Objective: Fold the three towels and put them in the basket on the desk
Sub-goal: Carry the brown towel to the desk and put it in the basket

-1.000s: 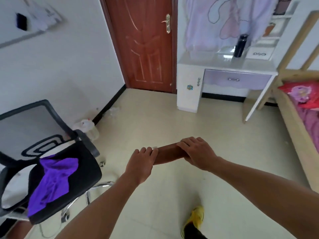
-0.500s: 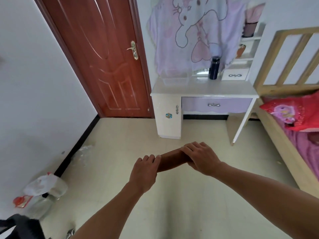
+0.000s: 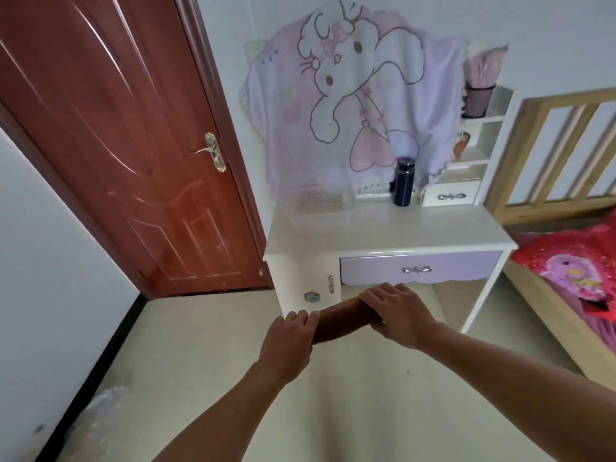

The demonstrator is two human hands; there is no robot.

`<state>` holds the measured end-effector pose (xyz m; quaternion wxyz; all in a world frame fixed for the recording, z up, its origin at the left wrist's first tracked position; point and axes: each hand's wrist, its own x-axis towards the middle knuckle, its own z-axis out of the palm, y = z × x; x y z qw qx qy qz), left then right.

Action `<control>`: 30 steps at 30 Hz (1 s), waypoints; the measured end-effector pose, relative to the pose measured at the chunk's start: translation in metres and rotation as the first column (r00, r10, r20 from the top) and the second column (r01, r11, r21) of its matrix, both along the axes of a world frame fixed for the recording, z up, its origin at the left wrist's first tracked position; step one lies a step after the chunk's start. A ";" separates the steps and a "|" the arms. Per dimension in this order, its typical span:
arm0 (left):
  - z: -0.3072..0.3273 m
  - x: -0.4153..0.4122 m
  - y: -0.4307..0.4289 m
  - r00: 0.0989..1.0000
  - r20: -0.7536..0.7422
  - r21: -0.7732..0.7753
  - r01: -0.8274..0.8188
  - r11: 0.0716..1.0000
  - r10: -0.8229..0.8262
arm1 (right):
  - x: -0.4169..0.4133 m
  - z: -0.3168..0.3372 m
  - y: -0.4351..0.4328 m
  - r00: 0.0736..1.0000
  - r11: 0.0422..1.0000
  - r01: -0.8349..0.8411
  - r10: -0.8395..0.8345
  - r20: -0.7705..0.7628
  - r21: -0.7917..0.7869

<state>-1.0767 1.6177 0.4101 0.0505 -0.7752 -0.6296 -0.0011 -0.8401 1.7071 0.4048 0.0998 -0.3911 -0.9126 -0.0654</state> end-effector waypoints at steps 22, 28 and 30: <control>-0.020 -0.058 0.434 0.959 0.211 -0.074 -0.178 0.981 0.190 | -0.079 -0.002 0.463 0.995 0.952 -0.058 0.032 -0.093 -0.301; -0.039 -0.102 0.495 0.798 0.473 -0.238 -0.292 0.926 0.373 | -0.131 -0.006 0.541 0.973 0.740 -0.013 -0.146 -0.179 -0.673; -0.046 -0.119 0.522 0.648 0.602 -0.352 -0.308 0.884 0.466 | -0.152 -0.014 0.572 0.883 0.555 -0.039 -0.370 -0.289 -0.831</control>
